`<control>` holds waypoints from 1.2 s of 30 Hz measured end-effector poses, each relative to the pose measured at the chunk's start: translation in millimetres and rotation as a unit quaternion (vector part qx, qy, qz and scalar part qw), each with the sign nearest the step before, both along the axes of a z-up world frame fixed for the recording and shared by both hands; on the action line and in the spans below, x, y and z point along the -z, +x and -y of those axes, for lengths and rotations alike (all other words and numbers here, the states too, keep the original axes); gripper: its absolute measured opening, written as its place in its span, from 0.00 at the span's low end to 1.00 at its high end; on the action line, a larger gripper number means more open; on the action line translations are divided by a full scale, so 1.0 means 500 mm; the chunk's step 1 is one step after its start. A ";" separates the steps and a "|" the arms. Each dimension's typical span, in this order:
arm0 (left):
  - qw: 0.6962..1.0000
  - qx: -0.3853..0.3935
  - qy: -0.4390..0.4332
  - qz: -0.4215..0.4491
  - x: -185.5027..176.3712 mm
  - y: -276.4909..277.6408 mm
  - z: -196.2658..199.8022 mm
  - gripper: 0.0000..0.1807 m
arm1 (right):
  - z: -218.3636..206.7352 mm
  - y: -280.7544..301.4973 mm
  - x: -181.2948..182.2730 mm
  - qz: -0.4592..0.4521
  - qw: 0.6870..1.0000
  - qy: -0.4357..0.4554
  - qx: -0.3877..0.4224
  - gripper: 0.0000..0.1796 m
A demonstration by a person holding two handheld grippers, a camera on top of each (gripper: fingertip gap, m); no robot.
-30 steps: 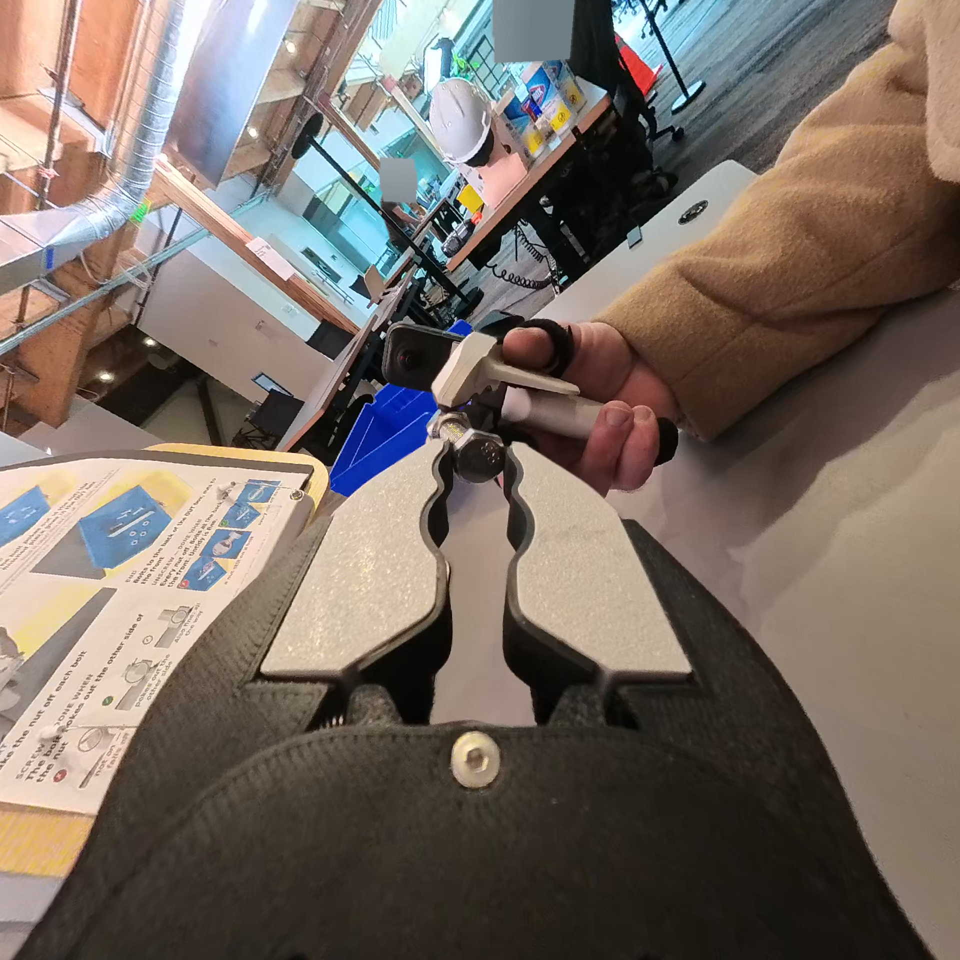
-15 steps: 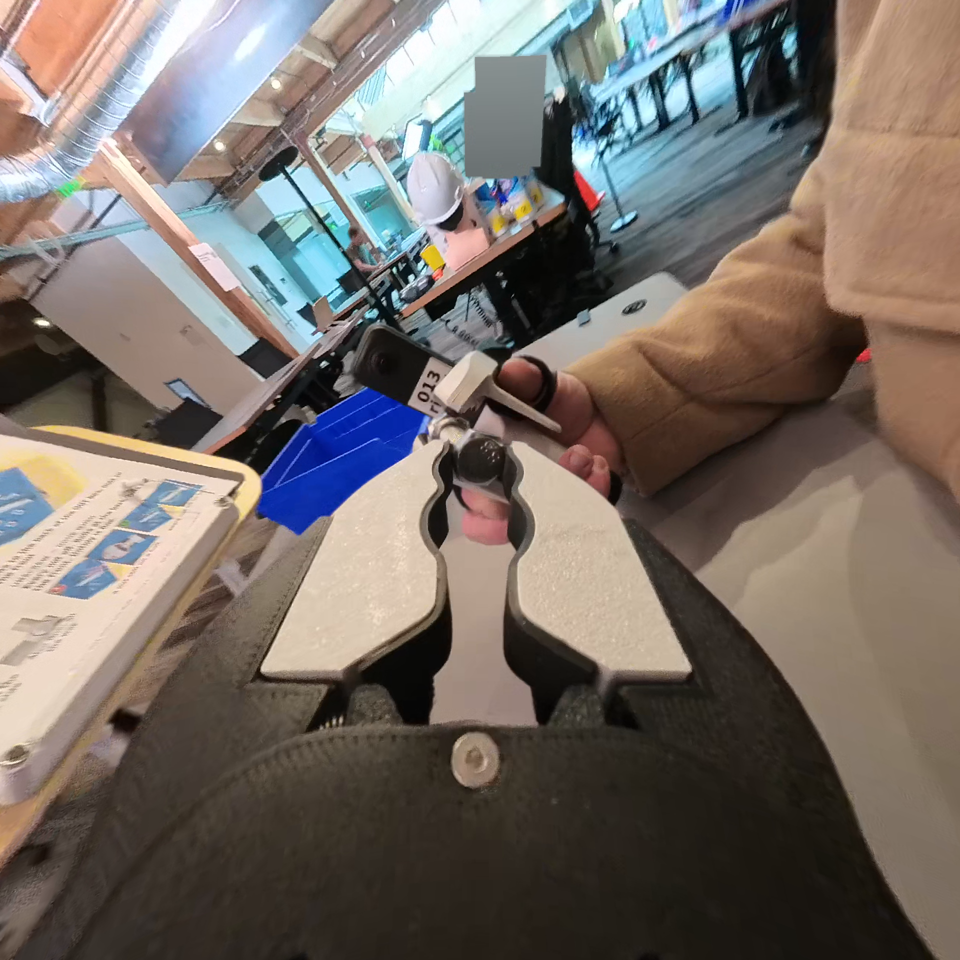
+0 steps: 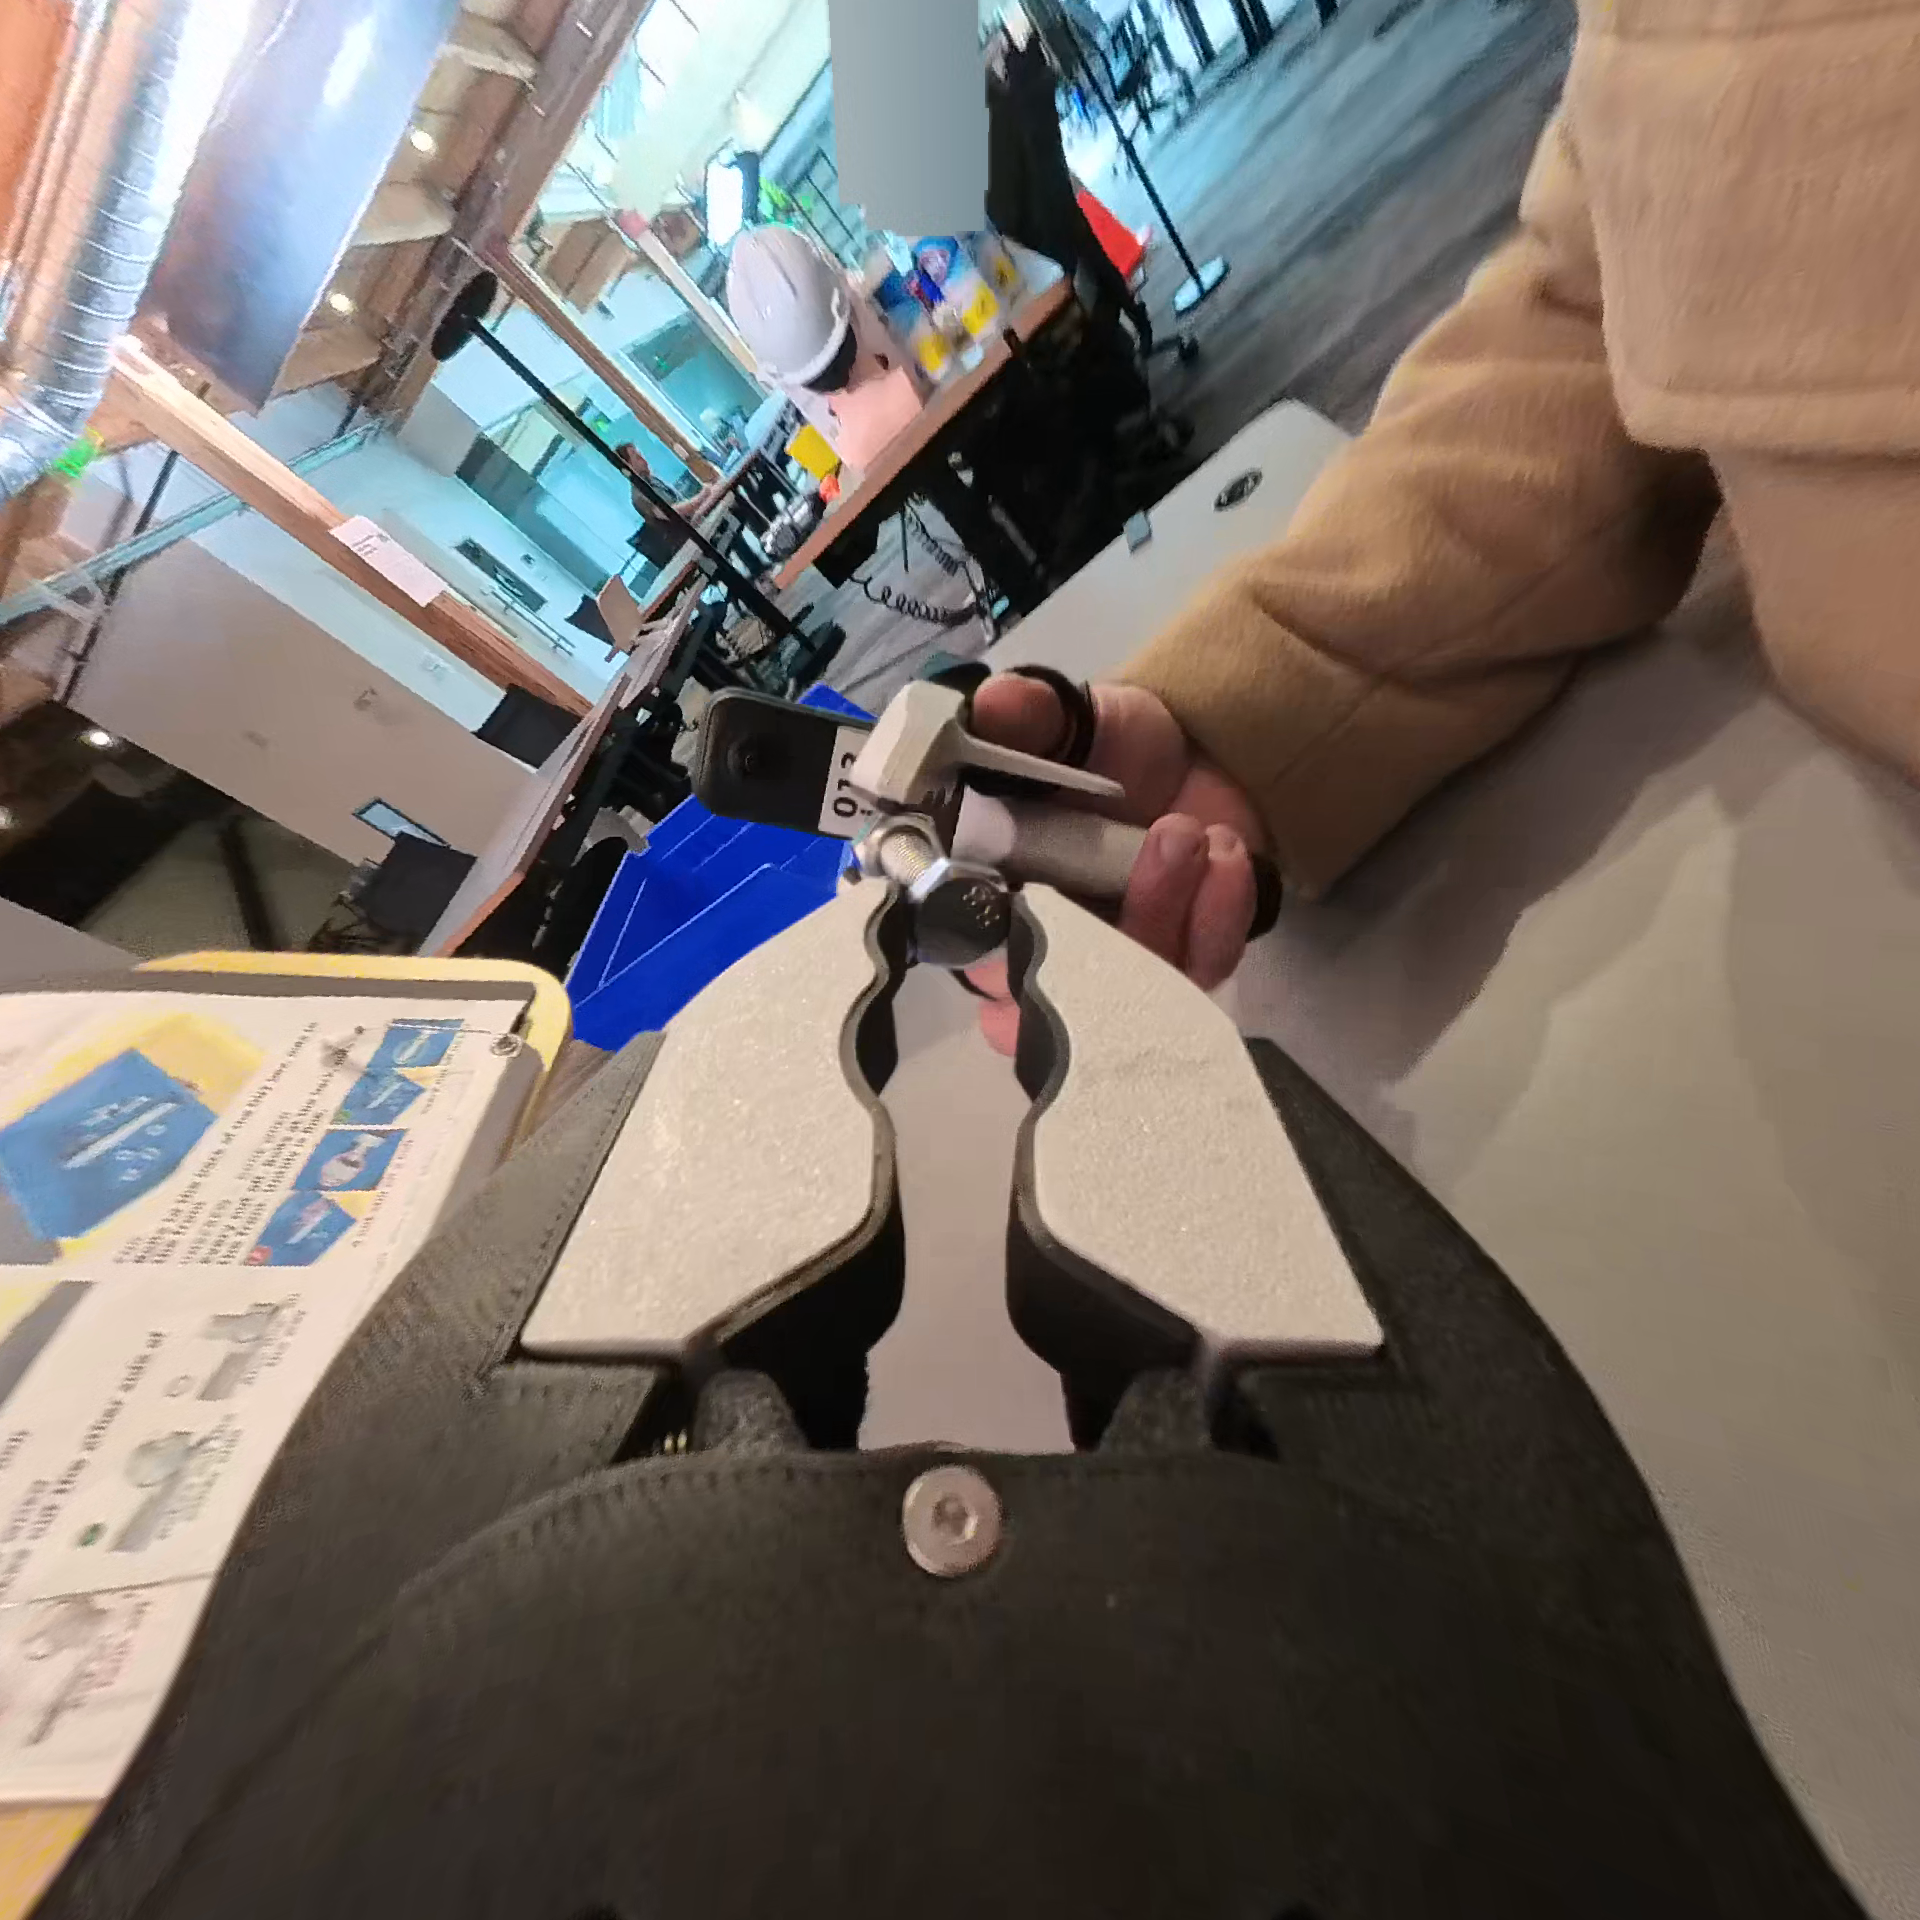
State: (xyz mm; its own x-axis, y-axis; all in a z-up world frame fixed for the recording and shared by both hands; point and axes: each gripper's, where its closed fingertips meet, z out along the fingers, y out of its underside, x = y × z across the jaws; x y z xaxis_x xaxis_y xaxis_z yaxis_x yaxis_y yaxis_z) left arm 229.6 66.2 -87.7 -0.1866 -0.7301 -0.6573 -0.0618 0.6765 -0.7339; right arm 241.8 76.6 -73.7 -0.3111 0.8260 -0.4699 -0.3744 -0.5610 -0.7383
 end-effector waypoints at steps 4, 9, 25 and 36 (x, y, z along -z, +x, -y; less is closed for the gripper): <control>0.995 -0.019 0.088 -0.047 0.005 -0.007 -0.009 0.10 | 0.004 -0.004 -0.001 -0.001 1.000 -0.001 -0.007 0.10; 0.982 -0.056 0.158 -0.085 0.010 -0.012 -0.028 0.10 | -0.009 -0.005 0.004 0.008 0.999 0.006 0.031 0.10; 0.960 -0.106 0.242 -0.091 0.033 0.000 -0.057 0.10 | -0.053 0.004 0.031 0.046 0.995 -0.053 0.068 0.09; 0.957 -0.104 0.255 -0.088 0.039 0.002 -0.062 0.10 | -0.053 0.008 0.037 0.060 0.995 -0.053 0.066 0.09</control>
